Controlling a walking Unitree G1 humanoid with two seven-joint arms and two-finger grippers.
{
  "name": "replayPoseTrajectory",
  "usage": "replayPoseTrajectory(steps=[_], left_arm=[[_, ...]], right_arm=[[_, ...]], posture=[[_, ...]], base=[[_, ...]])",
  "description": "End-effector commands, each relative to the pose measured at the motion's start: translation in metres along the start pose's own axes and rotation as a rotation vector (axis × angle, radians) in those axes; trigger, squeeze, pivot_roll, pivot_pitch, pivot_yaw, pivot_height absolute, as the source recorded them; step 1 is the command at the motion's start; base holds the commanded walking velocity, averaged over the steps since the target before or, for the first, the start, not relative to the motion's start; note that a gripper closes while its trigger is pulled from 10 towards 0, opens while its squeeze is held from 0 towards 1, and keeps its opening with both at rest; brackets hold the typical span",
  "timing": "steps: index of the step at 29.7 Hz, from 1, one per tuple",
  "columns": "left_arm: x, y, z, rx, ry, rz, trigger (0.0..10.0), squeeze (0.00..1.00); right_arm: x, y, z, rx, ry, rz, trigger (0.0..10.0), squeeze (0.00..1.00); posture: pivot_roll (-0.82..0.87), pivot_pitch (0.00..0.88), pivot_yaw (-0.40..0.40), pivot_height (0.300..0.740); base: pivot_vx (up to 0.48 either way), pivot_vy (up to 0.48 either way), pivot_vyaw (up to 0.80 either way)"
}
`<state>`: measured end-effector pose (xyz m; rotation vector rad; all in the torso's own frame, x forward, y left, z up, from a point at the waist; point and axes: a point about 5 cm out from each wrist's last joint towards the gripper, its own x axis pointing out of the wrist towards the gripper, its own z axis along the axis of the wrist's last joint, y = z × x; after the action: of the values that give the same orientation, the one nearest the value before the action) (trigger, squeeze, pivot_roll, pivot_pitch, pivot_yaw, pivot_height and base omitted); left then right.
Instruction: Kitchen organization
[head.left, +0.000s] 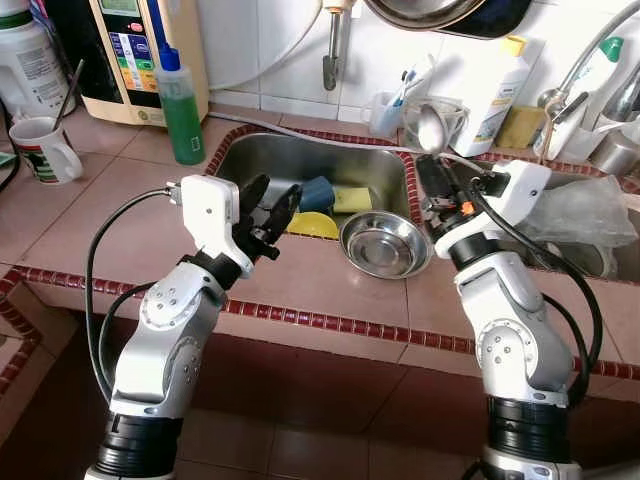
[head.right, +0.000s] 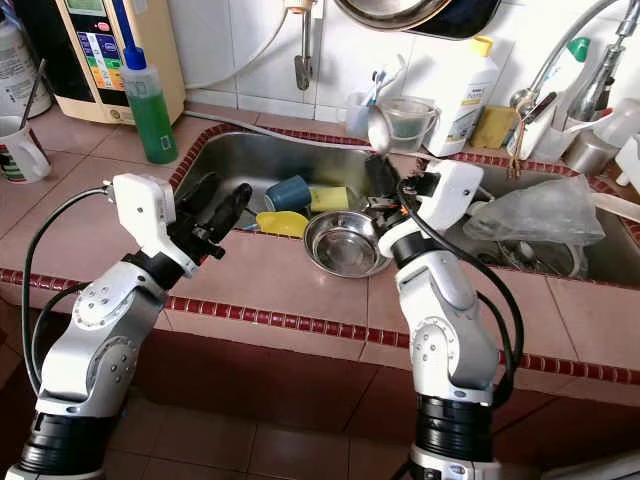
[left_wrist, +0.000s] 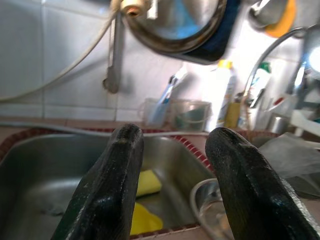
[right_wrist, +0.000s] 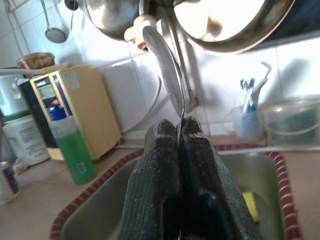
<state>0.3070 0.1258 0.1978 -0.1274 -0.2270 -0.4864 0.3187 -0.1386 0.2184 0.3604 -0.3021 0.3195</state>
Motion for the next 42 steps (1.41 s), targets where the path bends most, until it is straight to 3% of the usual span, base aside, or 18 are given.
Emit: replayPoseTrajectory(steps=[1, 8, 31, 42], left_arm=[[0.0020, 0.0020, -0.0018, 0.009, 0.024, 0.014, 10.0, 0.00], [0.0035, 0.0059, -0.0004, -0.023, 0.013, 0.033, 10.0, 0.00], [0.0047, 0.0079, -0.0041, -0.028, 0.030, 0.064, 10.0, 0.00], [0.0056, 0.0024, 0.0010, -0.043, -0.005, 0.053, 10.0, 0.00]], right_arm=[[0.0008, -0.0007, -0.0003, -0.030, -0.005, -0.007, 10.0, 0.00], [0.0002, 0.0008, -0.0023, -0.078, -0.019, 0.007, 10.0, 0.00], [-0.0003, -0.0011, -0.0076, -0.139, -0.004, 0.016, 10.0, 0.00], [0.0004, 0.0000, -0.0098, -0.141, 0.011, 0.021, 10.0, 0.00]], posture=[[-0.01, 0.016, -0.028, 0.740], [-0.01, 0.021, -0.028, 0.740], [-0.01, 0.027, -0.033, 0.740], [-0.01, 0.027, -0.035, 0.740]], base=[[0.000, 0.000, 0.00], [0.040, 0.000, 0.00], [0.476, 0.000, 0.00], [0.076, 0.000, 0.00]])
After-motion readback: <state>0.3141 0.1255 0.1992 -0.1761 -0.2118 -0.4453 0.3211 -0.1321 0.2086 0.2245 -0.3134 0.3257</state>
